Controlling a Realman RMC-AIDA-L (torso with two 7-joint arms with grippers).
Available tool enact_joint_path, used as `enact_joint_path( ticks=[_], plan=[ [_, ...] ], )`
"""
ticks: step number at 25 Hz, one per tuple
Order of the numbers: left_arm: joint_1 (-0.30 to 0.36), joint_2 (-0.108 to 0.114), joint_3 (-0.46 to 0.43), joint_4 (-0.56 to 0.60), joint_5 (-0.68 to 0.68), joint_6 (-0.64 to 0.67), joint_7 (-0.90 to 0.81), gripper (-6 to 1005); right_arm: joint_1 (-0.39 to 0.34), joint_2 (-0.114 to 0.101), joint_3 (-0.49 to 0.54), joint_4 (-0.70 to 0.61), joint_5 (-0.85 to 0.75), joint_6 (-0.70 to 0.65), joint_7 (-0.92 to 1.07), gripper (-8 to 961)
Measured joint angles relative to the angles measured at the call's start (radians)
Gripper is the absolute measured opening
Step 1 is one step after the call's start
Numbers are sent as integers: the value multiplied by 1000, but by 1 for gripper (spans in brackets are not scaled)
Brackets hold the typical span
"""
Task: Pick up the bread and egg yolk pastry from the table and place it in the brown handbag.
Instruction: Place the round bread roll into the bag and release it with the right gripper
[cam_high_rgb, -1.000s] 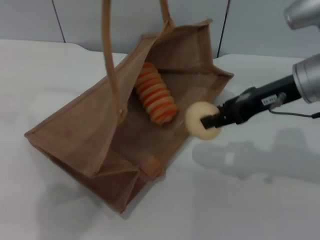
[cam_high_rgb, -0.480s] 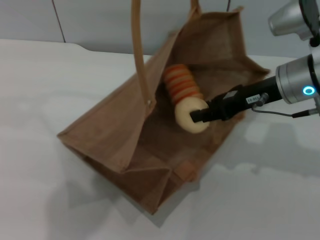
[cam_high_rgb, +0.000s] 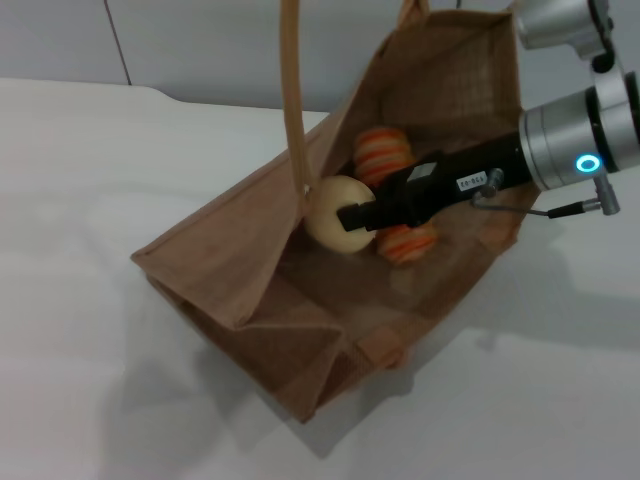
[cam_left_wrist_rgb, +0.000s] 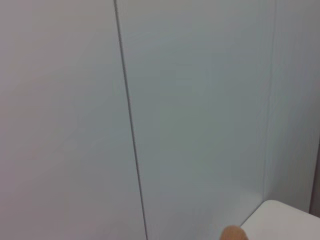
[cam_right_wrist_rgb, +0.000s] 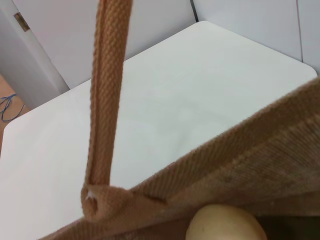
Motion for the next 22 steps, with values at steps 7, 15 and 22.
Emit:
enact_joint_path(
  ticks=[7,15,22],
  plan=[
    [-2,3,1,0,-2,3,2,119,19,0,3,8,-1,-14,9,423],
    [0,2,1,-3,0,4,3,119,18,0,2,8,0,-66,10,524],
    [1,1,2,-8,3,4,3,119,16,0,10,9,2,-72,14,723]
  ],
)
